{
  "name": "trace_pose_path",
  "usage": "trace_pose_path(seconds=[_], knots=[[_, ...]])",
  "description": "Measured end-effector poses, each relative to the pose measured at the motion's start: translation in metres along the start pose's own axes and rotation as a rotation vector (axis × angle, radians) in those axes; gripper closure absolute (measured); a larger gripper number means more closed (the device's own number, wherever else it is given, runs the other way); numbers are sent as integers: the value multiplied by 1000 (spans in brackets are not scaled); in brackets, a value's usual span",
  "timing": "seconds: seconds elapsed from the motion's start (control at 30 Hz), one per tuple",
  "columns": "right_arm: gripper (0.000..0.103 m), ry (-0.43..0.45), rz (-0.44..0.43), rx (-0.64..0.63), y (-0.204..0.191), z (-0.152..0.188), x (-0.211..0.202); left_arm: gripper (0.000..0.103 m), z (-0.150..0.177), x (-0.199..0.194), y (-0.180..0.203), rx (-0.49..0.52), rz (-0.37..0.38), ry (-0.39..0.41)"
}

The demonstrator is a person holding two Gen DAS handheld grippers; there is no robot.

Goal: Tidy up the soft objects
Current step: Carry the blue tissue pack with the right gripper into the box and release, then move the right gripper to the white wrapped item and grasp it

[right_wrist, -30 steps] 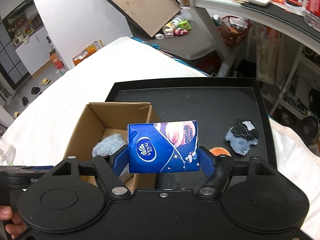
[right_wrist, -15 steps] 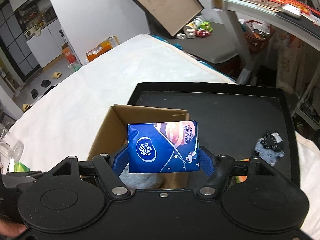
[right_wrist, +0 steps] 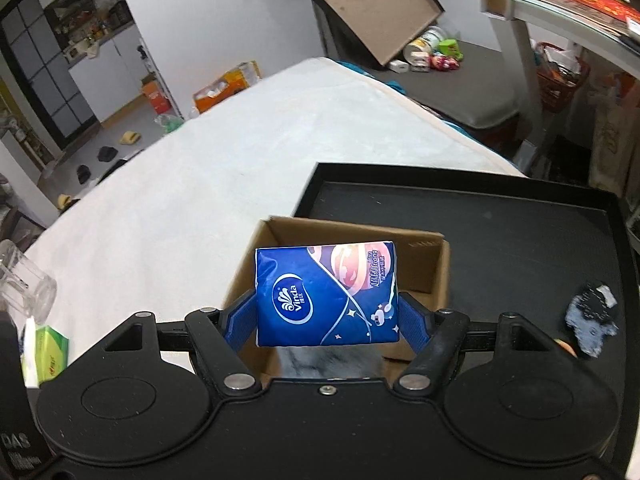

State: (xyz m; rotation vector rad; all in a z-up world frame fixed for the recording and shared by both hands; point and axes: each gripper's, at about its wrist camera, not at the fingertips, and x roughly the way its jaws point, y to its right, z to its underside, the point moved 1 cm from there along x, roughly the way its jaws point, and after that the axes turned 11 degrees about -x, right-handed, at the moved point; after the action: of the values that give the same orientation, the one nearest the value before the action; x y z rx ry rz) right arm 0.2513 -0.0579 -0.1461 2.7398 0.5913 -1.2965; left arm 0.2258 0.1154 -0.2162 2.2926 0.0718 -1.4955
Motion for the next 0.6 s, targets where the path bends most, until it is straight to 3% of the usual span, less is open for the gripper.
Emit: trace_pose_path(seconds=[0.13,0.47,0.6], knots=[[27,9,-41,-5,-7,-3,2,88,0,-1,-1,-6,-3,3],[25,1,-5,35,18,12,-16,87,0,-1,6,-2,-53,-2],[17,11,15,66,35,22,-30,86,1,-5,14,10,-75,26]])
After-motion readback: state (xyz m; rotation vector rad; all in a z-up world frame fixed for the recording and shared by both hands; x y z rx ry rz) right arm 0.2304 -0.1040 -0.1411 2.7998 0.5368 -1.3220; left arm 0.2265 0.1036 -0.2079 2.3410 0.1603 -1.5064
